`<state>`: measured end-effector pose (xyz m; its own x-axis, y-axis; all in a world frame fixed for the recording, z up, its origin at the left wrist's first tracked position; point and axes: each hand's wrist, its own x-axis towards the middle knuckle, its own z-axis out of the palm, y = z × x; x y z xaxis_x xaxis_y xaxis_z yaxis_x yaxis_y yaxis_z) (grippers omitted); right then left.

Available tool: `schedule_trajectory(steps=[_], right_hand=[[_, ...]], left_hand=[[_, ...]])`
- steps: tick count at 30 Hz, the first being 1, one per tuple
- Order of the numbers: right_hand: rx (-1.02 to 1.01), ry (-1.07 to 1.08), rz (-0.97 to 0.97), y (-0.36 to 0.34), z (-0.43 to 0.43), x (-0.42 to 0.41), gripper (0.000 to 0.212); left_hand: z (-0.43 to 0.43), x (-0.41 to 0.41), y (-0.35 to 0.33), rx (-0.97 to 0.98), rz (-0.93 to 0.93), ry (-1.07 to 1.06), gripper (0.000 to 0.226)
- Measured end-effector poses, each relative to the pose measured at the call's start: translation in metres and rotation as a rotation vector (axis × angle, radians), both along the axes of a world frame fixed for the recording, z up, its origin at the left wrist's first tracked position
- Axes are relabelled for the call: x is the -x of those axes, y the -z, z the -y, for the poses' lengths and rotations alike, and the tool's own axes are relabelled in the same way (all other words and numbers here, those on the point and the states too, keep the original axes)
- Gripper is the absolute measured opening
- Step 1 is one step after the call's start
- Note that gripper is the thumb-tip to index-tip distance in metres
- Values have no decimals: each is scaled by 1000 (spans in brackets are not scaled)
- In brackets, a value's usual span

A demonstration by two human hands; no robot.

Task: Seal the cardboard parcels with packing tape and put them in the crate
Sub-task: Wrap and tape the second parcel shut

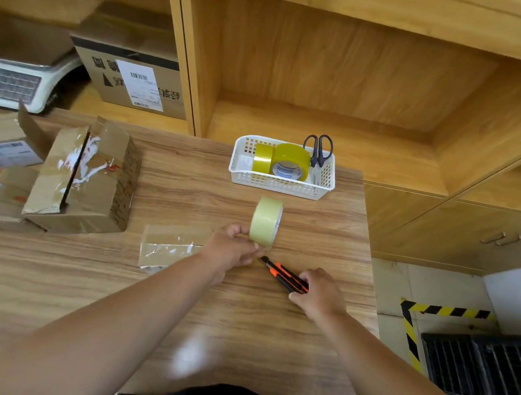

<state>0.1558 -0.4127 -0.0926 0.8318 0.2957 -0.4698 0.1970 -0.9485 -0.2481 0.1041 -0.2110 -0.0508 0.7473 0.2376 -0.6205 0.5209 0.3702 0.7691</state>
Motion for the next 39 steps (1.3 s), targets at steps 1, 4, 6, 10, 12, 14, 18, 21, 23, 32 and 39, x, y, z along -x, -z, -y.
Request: schedule_trajectory(steps=[1,4,6,10,12,14,18,21,23,32,39], right_hand=[[-6,3,-19,2,1,0,35],[-33,12,-45,2,0,-5,35],[-77,41,-30,-2,-5,-12,36],[-396,181,-42,-22,-31,-25,33],[-606,258,-108,-36,-49,-30,40],[-770,254,-194,-52,-66,-32,50],[-882,150,-313,-71,-85,-32,65],[-851,61,-330,-77,-95,-30,66],[-847,73,-351,-78,-105,-27,64],[-845,99,-283,-82,-142,-4,50],[-840,102,-162,-82,-172,19,43]], left_hand=[[-2,0,0,9,4,6,22],[-6,2,-2,13,4,12,21],[-10,2,-4,-5,7,25,22],[-16,3,-8,-56,2,60,24],[-19,5,-10,-82,-3,94,25],[-23,8,-13,-94,-1,128,25],[-33,15,-20,-109,10,177,25],[-48,23,-25,-148,17,196,26],[-60,29,-27,-167,17,216,27],[-112,48,-31,-33,-50,90,47],[-147,63,-25,-157,-77,59,34]])
